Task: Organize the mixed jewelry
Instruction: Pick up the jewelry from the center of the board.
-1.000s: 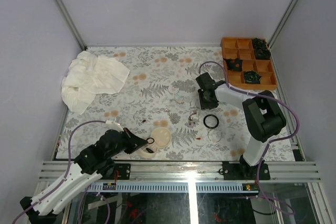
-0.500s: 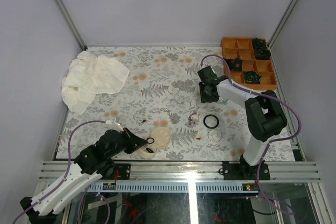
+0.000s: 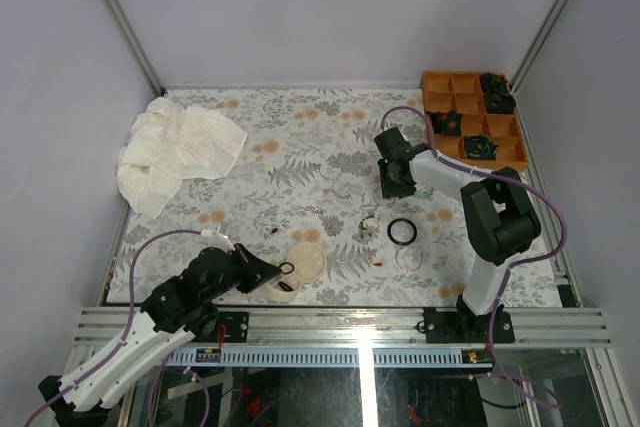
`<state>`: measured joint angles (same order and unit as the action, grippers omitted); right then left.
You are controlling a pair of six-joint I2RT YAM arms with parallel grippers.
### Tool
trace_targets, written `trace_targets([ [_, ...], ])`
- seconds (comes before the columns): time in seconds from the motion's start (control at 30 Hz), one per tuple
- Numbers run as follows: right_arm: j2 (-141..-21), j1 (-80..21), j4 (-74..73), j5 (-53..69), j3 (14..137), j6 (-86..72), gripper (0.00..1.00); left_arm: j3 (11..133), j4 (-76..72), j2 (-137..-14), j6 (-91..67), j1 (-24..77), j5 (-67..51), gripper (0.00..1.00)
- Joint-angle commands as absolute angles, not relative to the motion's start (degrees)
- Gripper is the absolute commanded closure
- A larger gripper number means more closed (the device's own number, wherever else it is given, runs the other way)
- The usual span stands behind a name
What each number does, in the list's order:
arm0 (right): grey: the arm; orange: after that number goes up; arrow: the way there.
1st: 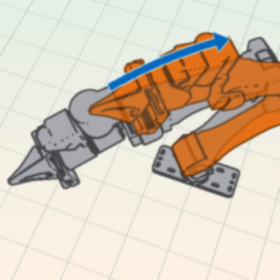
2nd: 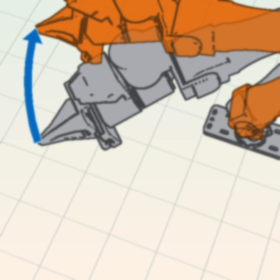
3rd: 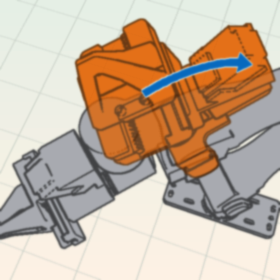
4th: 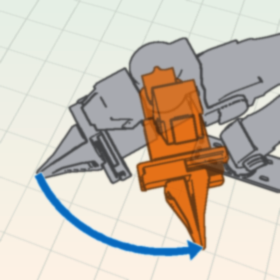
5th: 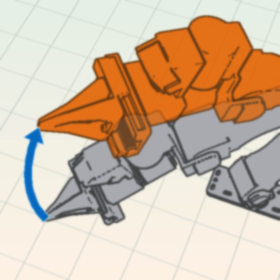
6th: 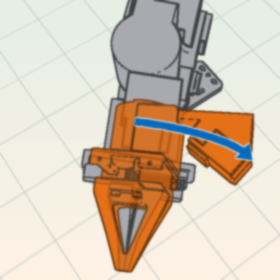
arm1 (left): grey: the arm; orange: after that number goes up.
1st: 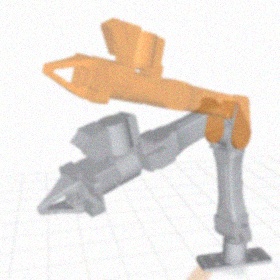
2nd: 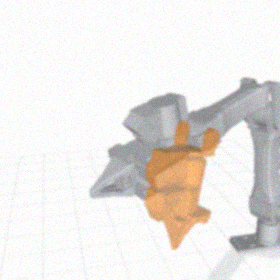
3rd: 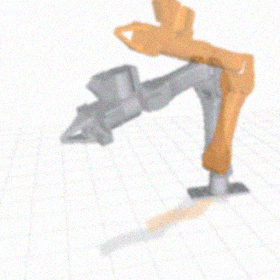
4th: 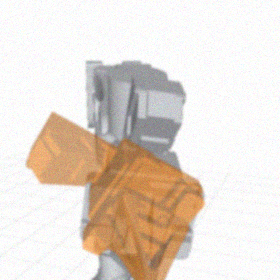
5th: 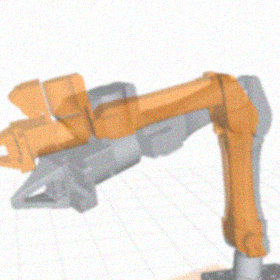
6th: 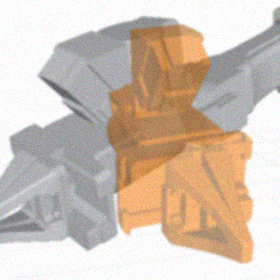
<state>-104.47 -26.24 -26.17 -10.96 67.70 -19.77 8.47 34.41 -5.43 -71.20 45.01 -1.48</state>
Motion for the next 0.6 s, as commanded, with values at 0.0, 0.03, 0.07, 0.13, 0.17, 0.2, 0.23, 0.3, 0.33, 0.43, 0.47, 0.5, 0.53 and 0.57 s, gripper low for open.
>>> trace_targets([
  [0.0, -104.6, -26.0, -26.6, -11.9, 68.6, -20.7, 0.61, 4.7, 38.6, -4.6, -70.6, 45.5, -0.9, 1.0],
  [0.03, -104.7, -26.1, -26.4, -11.9, 68.4, -20.7, 0.61, 4.6, 38.6, -4.6, -70.6, 45.4, -0.9, 0.99],
  [0.07, -104.9, -26.1, -26.3, -12.0, 68.3, -20.7, 0.61, 4.6, 38.6, -4.5, -70.6, 45.4, -0.9, 0.99],
  [0.13, -105.4, -26.1, -26.3, -12.2, 68.4, -20.8, 0.61, 4.6, 38.5, -4.6, -70.7, 45.4, -0.9, 0.99],
  [0.17, -105.7, -26.0, -26.2, -12.3, 68.5, -20.9, 0.62, 4.6, 38.5, -4.5, -70.7, 45.4, -0.9, 1.0],
  [0.2, -106.0, -26.1, -26.1, -12.2, 68.6, -20.9, 0.62, 4.5, 38.6, -4.5, -70.7, 45.4, -0.9, 0.99],
  [0.23, -106.3, -26.0, -26.0, -12.3, 68.7, -21.0, 0.62, 4.5, 38.6, -4.5, -70.7, 45.4, -0.9, 0.99],
  [0.3, -107.0, -26.0, -26.1, -12.6, 69.0, -21.0, 0.63, 4.6, 38.5, -4.5, -70.7, 45.4, -0.9, 1.0],
  [0.33, -107.3, -26.1, -26.2, -12.9, 69.1, -21.1, 0.63, 4.6, 38.6, -4.6, -70.7, 45.4, -0.9, 1.0],
  [0.43, -107.7, -26.0, -26.4, -13.1, 69.3, -21.2, 0.65, 4.8, 38.6, -4.8, -70.7, 45.4, -0.8, 1.0],
  [0.47, -107.8, -26.1, -26.4, -13.2, 69.2, -21.3, 0.66, 4.7, 38.6, -4.8, -70.7, 45.4, -0.8, 1.0],
  [0.5, -107.7, -26.1, -26.3, -13.3, 69.2, -21.3, 0.68, 4.8, 38.5, -4.8, -70.7, 45.4, -0.8, 0.99],
  [0.53, -107.8, -26.0, -26.3, -13.6, 69.2, -21.2, 0.69, 4.7, 38.5, -4.8, -70.7, 45.5, -0.8, 0.99],
  [0.57, -108.0, -26.1, -26.4, -14.1, 69.3, -21.2, 0.73, 4.8, 38.5, -4.8, -70.7, 45.5, -0.8, 1.0],
])
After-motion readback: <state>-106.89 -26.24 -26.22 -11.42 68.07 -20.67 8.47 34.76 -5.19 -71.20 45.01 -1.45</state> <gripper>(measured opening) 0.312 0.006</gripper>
